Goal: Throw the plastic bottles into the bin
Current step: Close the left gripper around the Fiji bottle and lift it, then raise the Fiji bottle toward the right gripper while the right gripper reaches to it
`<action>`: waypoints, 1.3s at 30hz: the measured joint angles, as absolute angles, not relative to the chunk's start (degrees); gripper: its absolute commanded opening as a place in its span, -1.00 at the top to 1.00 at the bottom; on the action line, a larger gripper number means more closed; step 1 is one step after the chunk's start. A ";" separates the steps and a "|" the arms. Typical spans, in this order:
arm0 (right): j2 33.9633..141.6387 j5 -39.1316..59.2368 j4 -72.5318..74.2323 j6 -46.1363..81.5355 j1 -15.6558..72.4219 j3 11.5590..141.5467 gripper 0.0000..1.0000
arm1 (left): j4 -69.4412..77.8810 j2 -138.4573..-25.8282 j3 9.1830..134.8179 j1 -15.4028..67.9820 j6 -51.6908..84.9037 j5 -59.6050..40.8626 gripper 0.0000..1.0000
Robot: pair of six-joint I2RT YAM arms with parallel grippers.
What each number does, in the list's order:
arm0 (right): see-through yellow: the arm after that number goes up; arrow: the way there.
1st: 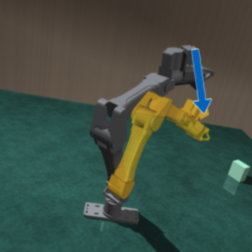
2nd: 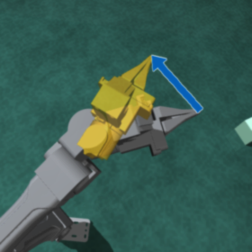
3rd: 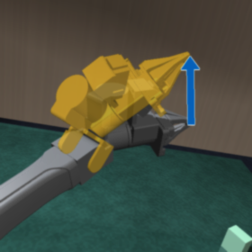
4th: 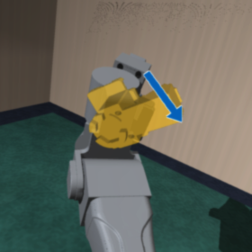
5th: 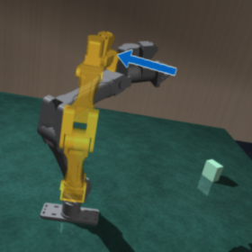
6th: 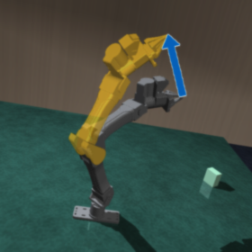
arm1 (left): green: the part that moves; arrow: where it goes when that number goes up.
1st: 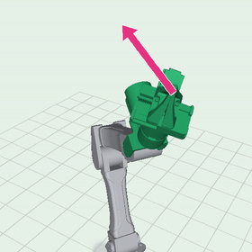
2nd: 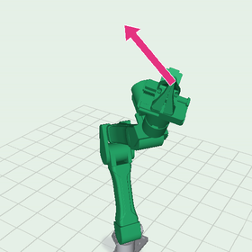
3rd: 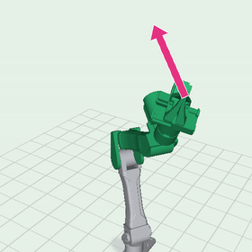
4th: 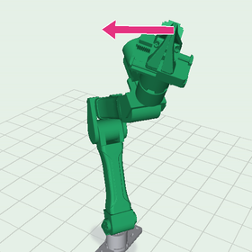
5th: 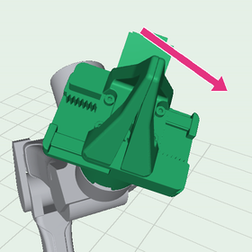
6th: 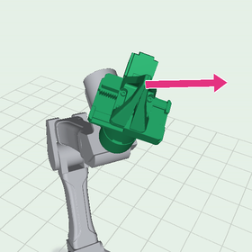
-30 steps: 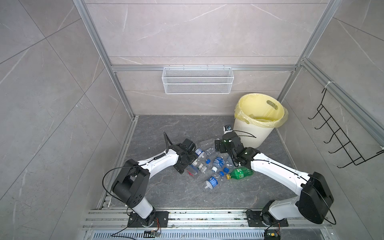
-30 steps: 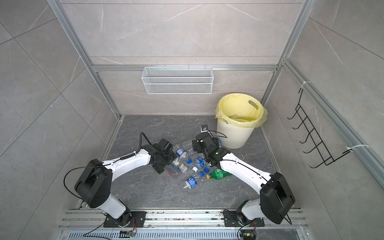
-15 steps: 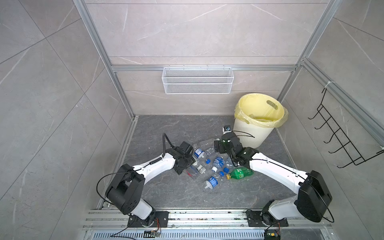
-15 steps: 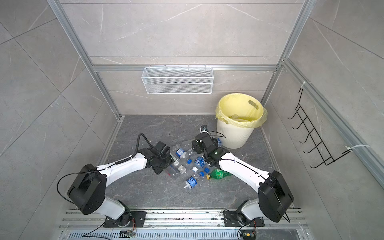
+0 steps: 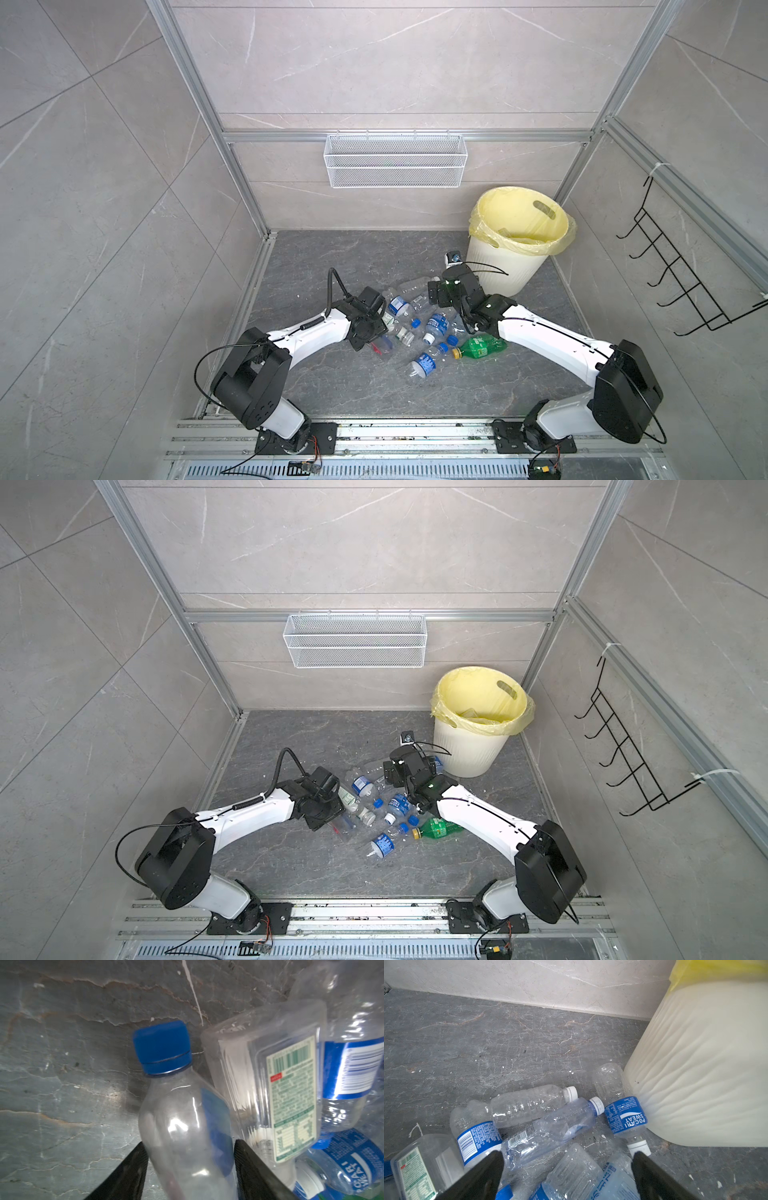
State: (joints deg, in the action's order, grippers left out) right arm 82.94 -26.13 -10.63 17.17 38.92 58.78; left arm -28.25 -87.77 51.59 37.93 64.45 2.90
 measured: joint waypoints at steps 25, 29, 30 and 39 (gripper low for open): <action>83.18 -25.89 -10.55 17.19 38.92 58.78 -0.99 | -28.23 -82.91 49.04 37.74 54.61 2.17 0.13; 83.37 -24.45 -9.98 17.21 38.92 58.70 -0.99 | -28.18 -78.81 49.04 36.53 50.72 -0.12 0.13; 83.37 -23.83 -9.93 17.21 38.92 58.70 -1.00 | -28.08 -77.52 49.04 35.79 49.80 -0.86 0.13; 82.96 -16.32 -13.43 18.72 38.92 61.71 -1.00 | -24.69 -73.69 54.22 26.00 45.71 -8.29 0.12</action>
State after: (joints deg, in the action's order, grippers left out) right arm 82.96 -16.32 -13.43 18.72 38.92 61.71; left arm -24.69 -73.69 54.22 26.00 45.71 -8.29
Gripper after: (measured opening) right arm 0.992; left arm 0.441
